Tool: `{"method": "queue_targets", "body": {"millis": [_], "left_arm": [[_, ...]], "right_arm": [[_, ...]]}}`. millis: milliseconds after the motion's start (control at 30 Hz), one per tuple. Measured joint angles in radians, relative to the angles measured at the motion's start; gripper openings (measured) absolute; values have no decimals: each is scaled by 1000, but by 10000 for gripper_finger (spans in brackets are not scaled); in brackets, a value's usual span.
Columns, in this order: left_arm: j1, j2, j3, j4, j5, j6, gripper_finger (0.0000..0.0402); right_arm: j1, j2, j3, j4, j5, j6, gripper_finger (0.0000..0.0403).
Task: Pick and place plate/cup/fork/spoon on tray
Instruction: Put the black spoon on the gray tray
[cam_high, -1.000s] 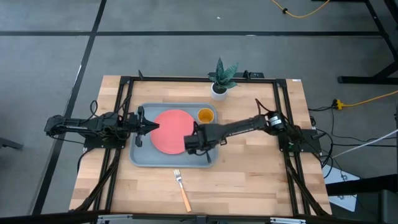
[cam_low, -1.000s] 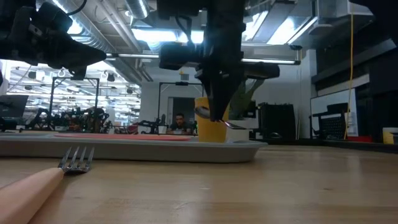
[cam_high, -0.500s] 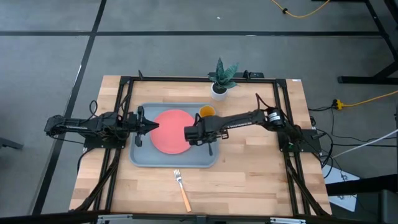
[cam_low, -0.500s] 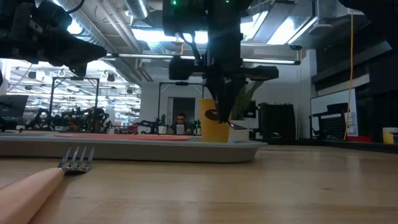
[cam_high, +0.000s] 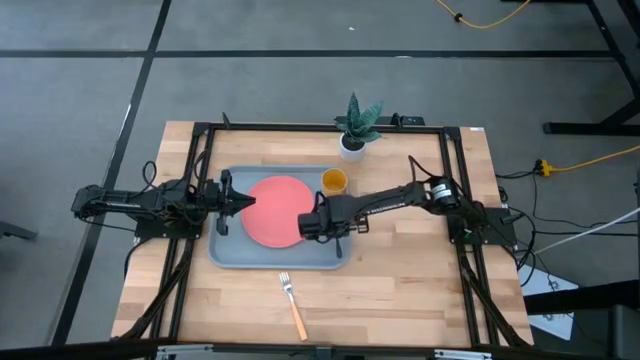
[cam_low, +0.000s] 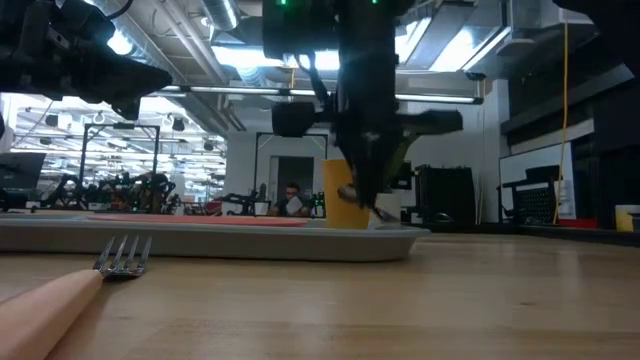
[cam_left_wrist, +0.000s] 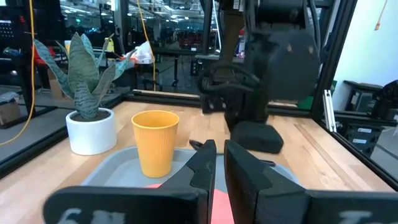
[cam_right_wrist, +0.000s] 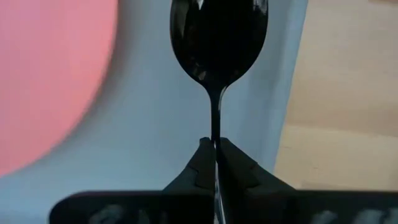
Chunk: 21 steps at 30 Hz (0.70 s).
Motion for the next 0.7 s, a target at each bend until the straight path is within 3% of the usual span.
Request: {"method": "queue_targets", "body": {"millis": [267,700], "left_arm": [[0,0,0,3,0,0,27],[0,0,0,16,0,0,27]], "right_arm": [[0,1,-88,159,-4,-1,7],[-3,1,-133,193,-6,-3,30]]}}
